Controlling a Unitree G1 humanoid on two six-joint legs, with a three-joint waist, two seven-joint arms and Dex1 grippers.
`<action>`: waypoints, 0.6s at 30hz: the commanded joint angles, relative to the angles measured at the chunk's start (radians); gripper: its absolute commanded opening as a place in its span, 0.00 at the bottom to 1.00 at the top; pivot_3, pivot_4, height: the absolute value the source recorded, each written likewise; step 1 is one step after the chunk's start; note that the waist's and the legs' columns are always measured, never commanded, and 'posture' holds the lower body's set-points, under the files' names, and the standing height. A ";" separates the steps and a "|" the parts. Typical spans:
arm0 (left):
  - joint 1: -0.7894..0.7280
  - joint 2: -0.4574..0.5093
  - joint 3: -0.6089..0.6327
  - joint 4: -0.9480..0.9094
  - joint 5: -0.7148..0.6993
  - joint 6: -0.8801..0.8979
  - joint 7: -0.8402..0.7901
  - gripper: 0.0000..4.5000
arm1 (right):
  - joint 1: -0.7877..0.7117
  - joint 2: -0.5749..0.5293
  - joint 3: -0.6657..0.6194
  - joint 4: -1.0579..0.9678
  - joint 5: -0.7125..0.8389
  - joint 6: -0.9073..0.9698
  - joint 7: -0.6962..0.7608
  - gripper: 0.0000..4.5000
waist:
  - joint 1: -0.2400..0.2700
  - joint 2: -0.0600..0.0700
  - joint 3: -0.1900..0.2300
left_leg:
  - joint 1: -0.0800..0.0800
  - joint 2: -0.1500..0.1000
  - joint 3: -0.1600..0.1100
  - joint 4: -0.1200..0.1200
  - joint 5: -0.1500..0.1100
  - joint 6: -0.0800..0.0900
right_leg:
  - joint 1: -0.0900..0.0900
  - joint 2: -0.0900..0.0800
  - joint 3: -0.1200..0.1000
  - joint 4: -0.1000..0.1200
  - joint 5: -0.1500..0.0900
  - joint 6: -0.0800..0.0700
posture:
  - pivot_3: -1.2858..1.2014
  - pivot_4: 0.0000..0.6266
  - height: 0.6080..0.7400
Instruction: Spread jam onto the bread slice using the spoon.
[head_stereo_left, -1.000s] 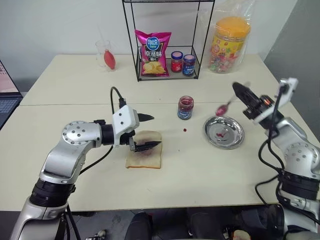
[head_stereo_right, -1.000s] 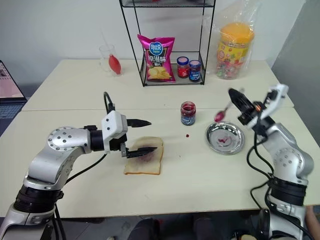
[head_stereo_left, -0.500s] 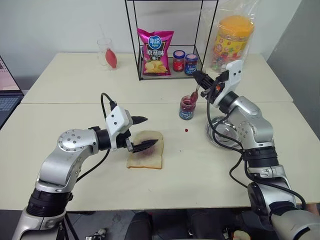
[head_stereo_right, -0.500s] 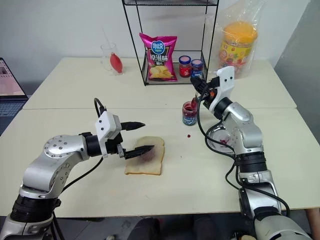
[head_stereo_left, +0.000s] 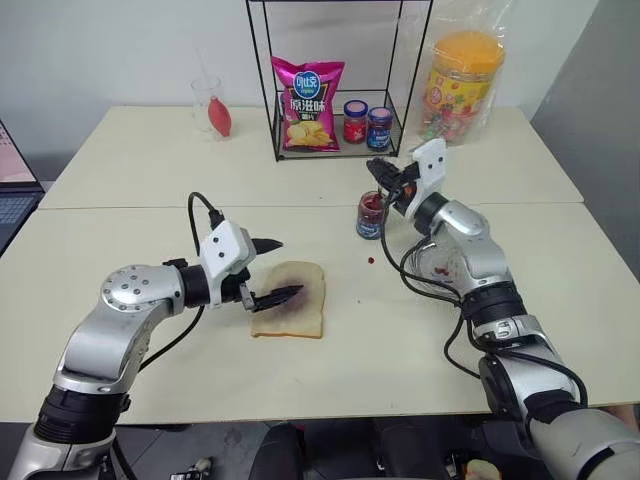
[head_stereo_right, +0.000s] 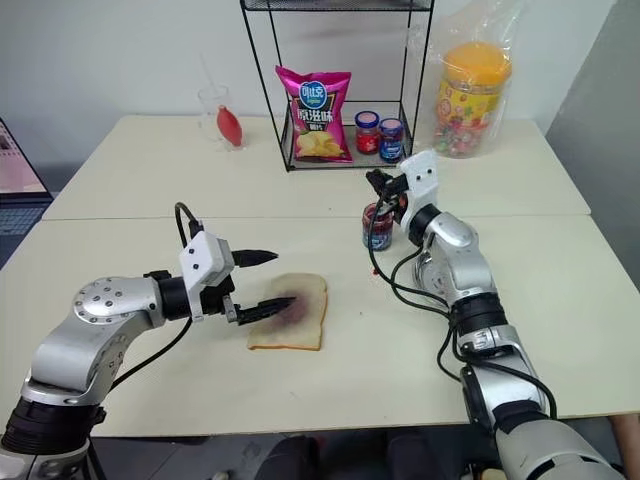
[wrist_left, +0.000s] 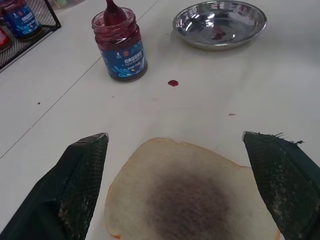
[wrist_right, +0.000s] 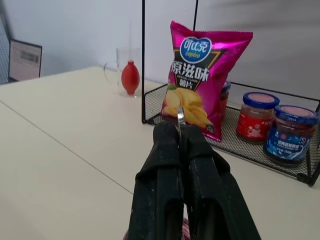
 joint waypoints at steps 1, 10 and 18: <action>0.000 0.014 0.026 -0.043 -0.002 0.000 0.017 1.00 | -0.020 -0.009 0.010 0.020 -0.055 -0.102 -0.002 0.00 | -0.001 0.000 0.000 | 0.000 0.000 0.000 0.000 0.000 0.000 | 0.000 0.000 0.000 0.000 0.000 0.000 | 0.52 0.24 1.00; 0.011 0.019 0.025 -0.062 -0.002 0.007 0.034 1.00 | -0.011 0.045 -0.044 0.045 0.006 0.021 -0.006 0.00 | -0.003 0.000 0.000 | 0.000 0.000 0.000 0.000 0.000 0.000 | 0.000 0.000 0.000 0.000 0.000 0.000 | 0.52 0.24 1.00; 0.012 0.022 0.023 -0.068 0.000 0.011 0.043 1.00 | -0.027 0.111 -0.145 -0.016 0.128 0.198 -0.055 0.00 | -0.004 0.000 0.000 | 0.000 0.000 -0.001 0.000 0.000 0.000 | 0.000 0.000 0.000 0.001 0.000 0.000 | 0.52 0.24 1.00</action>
